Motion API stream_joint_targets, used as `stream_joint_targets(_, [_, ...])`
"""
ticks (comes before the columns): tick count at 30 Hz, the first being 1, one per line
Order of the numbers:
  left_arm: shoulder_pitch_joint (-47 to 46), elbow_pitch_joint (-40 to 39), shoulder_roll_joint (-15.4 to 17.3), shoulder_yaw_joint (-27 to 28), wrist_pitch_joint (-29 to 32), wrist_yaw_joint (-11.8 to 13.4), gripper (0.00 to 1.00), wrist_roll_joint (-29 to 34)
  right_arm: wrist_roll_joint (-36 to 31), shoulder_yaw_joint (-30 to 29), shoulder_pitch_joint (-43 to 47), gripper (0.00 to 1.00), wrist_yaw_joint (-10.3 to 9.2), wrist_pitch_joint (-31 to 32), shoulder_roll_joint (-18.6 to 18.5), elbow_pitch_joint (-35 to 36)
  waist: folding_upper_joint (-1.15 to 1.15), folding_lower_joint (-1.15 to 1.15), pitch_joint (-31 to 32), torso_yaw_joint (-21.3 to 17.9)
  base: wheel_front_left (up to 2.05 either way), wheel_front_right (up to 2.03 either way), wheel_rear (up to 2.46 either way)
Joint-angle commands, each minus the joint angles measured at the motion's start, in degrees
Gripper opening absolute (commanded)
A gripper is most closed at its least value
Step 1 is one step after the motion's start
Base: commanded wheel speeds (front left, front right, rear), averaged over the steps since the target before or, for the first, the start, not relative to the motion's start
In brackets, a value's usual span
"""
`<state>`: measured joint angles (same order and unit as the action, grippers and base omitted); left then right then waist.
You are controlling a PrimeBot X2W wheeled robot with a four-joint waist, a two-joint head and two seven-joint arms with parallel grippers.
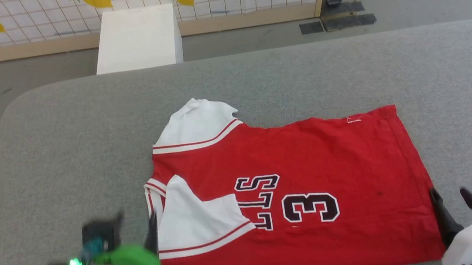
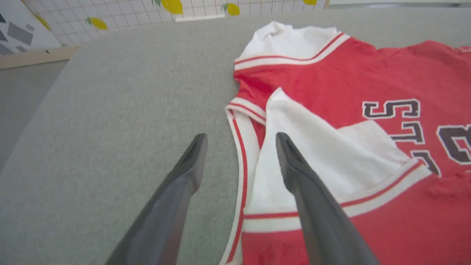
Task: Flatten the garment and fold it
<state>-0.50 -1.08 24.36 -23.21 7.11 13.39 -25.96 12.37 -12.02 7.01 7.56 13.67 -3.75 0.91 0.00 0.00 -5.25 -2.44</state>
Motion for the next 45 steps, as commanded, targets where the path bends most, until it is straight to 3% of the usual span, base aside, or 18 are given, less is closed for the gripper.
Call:
stream_joint_targets(1, [-3.9, 0.0, 0.3, -0.3, -1.6, -1.0, 1.00, 1.7, 0.6, 1.1, -0.8, 1.00, -0.08, -3.0, -0.7, 0.4, 0.00, 0.00, -1.2, -0.3, 0.00, 0.00, 0.00])
stream_joint_targets(9, [-25.7, 11.4, -3.0, -3.6, -5.3, -7.8, 1.00, 6.0, -0.1, 5.6, -6.8, 1.00, -0.08, -18.5, -3.0, -0.9, 0.00, 0.00, -7.5, -2.3, 0.00, 0.00, 0.00])
stream_joint_targets(14, [-37.2, 22.7, -5.6, -4.1, -4.6, -10.7, 1.00, 6.0, -0.7, 8.0, -11.0, 1.00, -0.08, -22.0, -2.6, -2.3, 0.00, 0.00, -11.7, -4.6, 0.00, 0.00, 0.00])
stream_joint_targets(19, [-46.3, 34.2, -6.8, -4.2, 1.3, -13.0, 1.00, 4.7, -0.8, 10.4, -14.6, 1.00, -0.08, -22.6, -2.2, -3.6, 0.00, 0.00, -15.4, -7.3, 0.00, 0.00, 0.00])
stream_joint_targets(26, [-53.4, 44.7, -7.5, -4.3, 14.4, -13.5, 1.00, 2.7, 0.5, 12.1, -16.8, 1.00, -0.08, -22.5, -1.6, -4.8, 0.00, 0.00, -17.9, -9.4, 0.00, 0.00, 0.00])
stream_joint_targets(33, [-57.2, 48.2, -7.2, -4.8, 17.1, -12.1, 1.00, 3.4, 0.6, 13.0, -17.9, 1.00, -0.08, -22.5, -1.3, -5.7, 0.00, 0.00, -18.7, -10.2, 0.00, 0.00, 0.00])
stream_joint_targets(34, [-57.6, 48.7, -7.1, -5.0, 17.3, -11.7, 0.94, 3.6, 0.6, 13.1, -18.4, 1.00, -0.08, -22.2, -1.3, -5.8, 0.00, 0.00, -18.8, -10.3, 0.00, 0.00, 0.00])
stream_joint_targets(36, [-58.2, 49.3, -6.8, -5.5, 17.7, -11.4, 0.00, 4.2, 0.2, 13.4, -19.5, 1.00, -0.08, -21.5, -1.6, -6.0, 0.00, 0.00, -18.8, -10.4, 0.00, 0.00, 0.00])
stream_joint_targets(41, [-58.3, 49.4, -7.2, -5.9, 18.0, -11.9, 0.00, 3.7, -1.1, 13.4, -25.1, 1.00, -0.08, -17.3, -2.7, -7.3, 0.00, 0.00, -18.5, -9.9, 0.00, 0.00, 0.00])
stream_joint_targets(45, [-58.1, 49.0, -7.8, -6.3, 17.5, -12.7, 0.00, 3.3, -1.6, 13.0, -32.6, 1.00, -0.08, -10.0, -3.4, -11.4, 0.00, 0.00, -18.3, -8.8, 0.00, 0.00, 0.00])
